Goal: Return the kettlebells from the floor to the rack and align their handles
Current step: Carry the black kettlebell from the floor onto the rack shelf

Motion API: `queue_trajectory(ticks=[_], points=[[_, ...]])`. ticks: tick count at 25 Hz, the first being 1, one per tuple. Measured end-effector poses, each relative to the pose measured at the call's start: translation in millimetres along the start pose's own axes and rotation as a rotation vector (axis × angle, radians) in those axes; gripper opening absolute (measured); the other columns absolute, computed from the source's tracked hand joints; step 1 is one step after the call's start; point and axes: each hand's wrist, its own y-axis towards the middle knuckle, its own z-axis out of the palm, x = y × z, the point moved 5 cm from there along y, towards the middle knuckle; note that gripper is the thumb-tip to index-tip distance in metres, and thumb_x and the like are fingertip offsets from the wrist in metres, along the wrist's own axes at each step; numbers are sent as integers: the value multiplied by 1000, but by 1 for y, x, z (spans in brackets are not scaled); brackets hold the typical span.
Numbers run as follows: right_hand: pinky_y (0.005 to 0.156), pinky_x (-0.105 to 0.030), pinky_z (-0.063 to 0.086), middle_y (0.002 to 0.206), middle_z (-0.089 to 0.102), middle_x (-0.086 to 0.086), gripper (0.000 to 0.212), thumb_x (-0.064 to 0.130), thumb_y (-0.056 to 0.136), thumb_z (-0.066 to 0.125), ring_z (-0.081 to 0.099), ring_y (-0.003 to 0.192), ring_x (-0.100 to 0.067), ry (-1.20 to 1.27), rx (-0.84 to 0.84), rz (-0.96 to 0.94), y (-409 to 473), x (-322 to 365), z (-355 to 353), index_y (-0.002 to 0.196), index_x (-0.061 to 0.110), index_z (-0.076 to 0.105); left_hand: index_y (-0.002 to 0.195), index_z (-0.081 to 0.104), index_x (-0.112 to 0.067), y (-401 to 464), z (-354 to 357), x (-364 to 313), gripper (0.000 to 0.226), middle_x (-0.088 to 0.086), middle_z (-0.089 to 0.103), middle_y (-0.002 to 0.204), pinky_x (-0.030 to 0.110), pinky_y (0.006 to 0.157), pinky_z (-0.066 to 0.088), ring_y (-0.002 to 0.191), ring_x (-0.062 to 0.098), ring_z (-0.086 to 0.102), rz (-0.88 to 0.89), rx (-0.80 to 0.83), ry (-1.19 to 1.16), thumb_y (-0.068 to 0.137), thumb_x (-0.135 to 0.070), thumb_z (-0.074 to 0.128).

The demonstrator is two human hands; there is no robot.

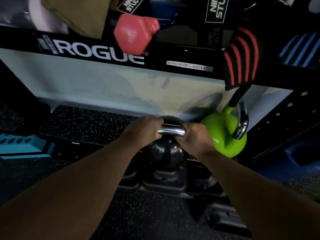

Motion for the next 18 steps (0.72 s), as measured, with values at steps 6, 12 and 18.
queue_trajectory(ticks=[6,12,18], points=[[60,-26,41,77,72,-14,18,11,74,68,66,72,-31,47,86,67,59,-33,20,91,11,71,103,67,-15,64,9,16,25,-6,59,71,26,54,43,57,8,52,-40,-62,-129,80,-9,74],[52,-24,38,74,67,-11,12,10,77,68,60,63,-24,103,145,143,81,-49,24,89,8,67,92,65,-13,96,15,24,14,1,62,77,30,58,41,65,20,60,-105,-66,-140,81,-15,74],[50,-20,34,73,61,-5,17,14,76,67,62,69,-27,67,182,122,92,-52,31,91,10,62,88,57,-18,104,20,35,16,-1,60,76,29,55,40,66,19,60,-120,-42,-172,82,-19,73]])
